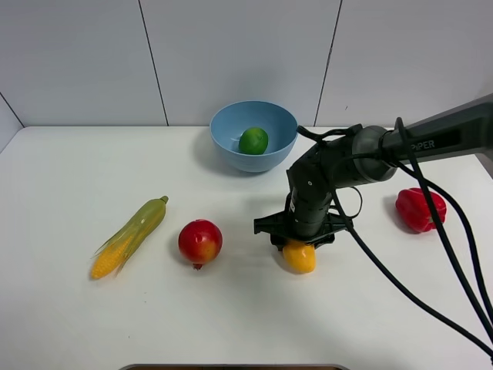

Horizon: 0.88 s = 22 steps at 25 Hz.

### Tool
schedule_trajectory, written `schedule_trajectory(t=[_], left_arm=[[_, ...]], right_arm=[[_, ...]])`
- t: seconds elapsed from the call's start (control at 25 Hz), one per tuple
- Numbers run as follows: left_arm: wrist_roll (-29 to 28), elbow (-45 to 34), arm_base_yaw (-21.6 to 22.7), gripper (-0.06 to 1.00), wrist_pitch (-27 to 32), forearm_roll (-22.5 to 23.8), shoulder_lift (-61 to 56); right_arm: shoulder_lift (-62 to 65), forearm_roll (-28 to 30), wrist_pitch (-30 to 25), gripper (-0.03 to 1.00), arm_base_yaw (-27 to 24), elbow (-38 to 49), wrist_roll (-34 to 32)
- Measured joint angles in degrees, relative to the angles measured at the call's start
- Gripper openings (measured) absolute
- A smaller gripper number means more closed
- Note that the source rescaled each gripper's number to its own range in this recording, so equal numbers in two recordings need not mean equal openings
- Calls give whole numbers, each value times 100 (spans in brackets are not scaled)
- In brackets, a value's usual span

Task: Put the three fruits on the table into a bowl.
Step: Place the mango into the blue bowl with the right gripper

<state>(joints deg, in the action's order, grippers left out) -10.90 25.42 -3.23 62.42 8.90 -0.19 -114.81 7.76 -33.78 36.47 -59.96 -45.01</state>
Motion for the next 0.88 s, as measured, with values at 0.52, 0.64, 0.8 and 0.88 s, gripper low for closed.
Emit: schedule_trajectory(t=[0.52,0.64,0.8,0.88], left_arm=[[0,0,0,100,0,0,0],[0,0,0,100,0,0,0],[0,0,0,100,0,0,0],[0,0,0,100,0,0,0]], right_arm=[[1216,209,-174,0,0,0,0],[1801,421,-180,0,0,0,-5],[2490,827,-190,0,0,0,-141],[2750,1064,-163,0,0,0,-200]])
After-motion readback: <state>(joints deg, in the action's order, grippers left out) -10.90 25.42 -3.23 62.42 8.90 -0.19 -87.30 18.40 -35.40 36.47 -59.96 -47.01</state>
